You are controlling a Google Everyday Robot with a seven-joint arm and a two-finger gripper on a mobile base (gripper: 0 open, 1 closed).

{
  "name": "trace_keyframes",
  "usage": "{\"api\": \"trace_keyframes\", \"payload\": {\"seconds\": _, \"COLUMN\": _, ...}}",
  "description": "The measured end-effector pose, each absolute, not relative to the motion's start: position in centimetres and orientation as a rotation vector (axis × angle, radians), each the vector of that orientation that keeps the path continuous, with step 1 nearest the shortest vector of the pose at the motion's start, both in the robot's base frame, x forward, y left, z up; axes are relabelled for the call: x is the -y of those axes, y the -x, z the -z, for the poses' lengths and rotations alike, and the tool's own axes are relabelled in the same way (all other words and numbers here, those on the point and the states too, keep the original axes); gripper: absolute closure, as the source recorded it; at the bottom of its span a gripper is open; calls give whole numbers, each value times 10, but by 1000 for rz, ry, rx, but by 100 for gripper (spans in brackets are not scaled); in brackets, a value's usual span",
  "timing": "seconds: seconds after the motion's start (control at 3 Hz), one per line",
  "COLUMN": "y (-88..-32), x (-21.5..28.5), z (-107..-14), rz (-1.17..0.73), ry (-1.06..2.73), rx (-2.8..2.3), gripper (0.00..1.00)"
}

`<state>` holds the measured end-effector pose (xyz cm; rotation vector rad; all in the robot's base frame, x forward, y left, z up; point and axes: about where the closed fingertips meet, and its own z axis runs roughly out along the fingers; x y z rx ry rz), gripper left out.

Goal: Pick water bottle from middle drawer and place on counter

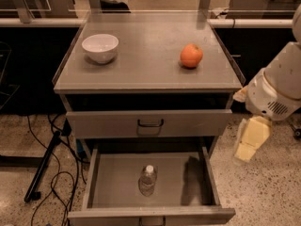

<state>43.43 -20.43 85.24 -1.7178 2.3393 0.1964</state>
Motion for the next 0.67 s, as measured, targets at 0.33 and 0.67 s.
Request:
{"api": "trace_keyframes", "payload": {"seconds": 0.33, "y": -417, "x": 197, "z": -805, "rz": -338, "ry": 1695, "rx": -2370, "gripper": 0}}
{"api": "trace_keyframes", "payload": {"seconds": 0.67, "y": -408, "x": 192, "z": -779, "rz": -413, "ry": 1670, "rx": -2378, "gripper": 0}}
